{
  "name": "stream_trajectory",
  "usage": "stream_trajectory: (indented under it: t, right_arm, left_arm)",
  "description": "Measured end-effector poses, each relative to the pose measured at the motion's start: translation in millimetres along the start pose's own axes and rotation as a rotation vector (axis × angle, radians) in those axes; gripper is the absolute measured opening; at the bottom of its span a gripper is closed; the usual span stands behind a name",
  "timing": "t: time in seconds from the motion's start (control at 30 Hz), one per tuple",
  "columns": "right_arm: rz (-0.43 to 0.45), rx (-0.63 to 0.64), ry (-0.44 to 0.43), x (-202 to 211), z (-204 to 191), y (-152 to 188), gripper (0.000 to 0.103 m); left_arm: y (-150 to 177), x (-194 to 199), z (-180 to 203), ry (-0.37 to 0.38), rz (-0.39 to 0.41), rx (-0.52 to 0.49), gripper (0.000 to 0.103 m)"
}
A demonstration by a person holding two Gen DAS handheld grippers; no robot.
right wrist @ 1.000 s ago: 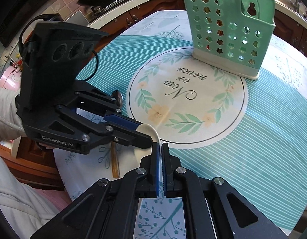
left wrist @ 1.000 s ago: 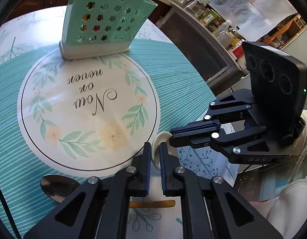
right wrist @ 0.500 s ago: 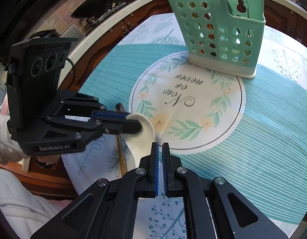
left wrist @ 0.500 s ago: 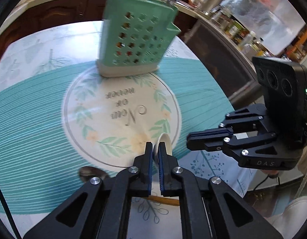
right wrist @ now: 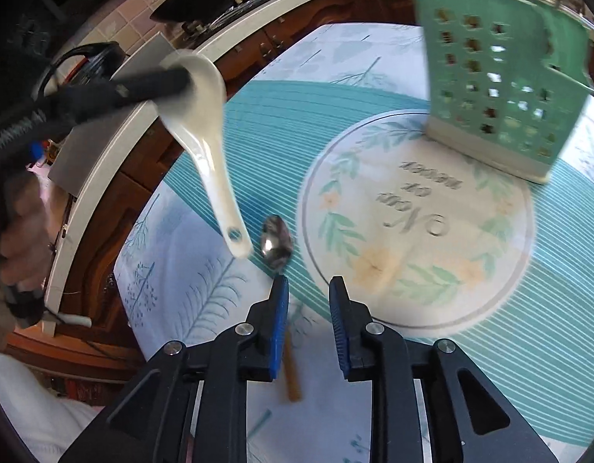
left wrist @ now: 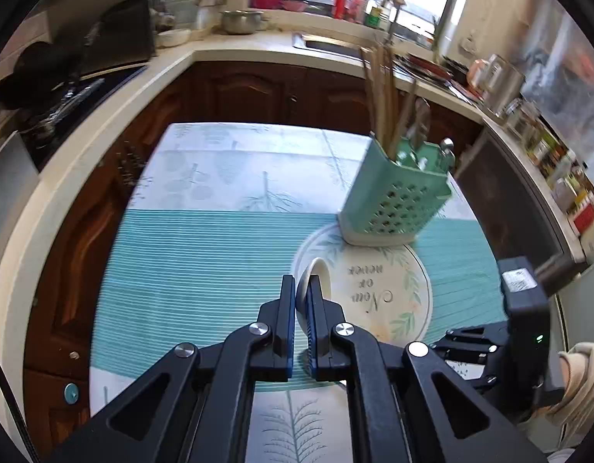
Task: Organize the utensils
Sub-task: 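Grasp the wooden-handled metal spoon with the right tool while the left tool lifts the ceramic spoon, then lift both held spoons up toward the green caddy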
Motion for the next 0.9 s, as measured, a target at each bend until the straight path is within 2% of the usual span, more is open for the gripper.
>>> stream_trajectory:
  t: [0.2,0.53,0.67,0.73,0.77,0.9]
  right_arm:
    - [-0.111,0.084,0.005,-35.7,-22.6,-10.7,0.022]
    - [-0.302,0.214,0.136,-77.4,-41.1,-25.2,0.021]
    - [-0.374,0.306,0.210,-91.0,-55.4,-29.9,0.018]
    - [-0.413,0.341,0.256,-97.2,-60.9,-32.3,0.013]
    - [-0.430,0.359,0.274,-100.0,-63.3,-33.2,0.007]
    - [-0.460,0.342,0.276,-105.4,-65.9,-37.1,0.005]
  left_arm:
    - [8.0,14.4,-19.6,-0.051,0.010,0.047,0.003]
    - [23.9,32.2,-46.0,-0.076,0.033,0.118,0.003]
    - [26.3,39.7,-56.8,-0.088,0.042,0.148,0.003]
    - [28.3,42.1,-61.8,-0.093,0.043,0.163,0.003]
    - [29.0,43.1,-62.7,-0.095,0.044,0.165,0.003]
    - [28.9,48.6,-61.6,-0.095,0.053,0.162,0.003]
Point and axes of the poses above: each gripper's, at about its wrist camera, not at the fingertips, and x roughly against the way its jaws point, z to its right, y to its underside, the point moved 5 cm from there along -x, roughly the way its jaws point, and after that the axes turned 5 degrees about x, right-handed, at the moved point
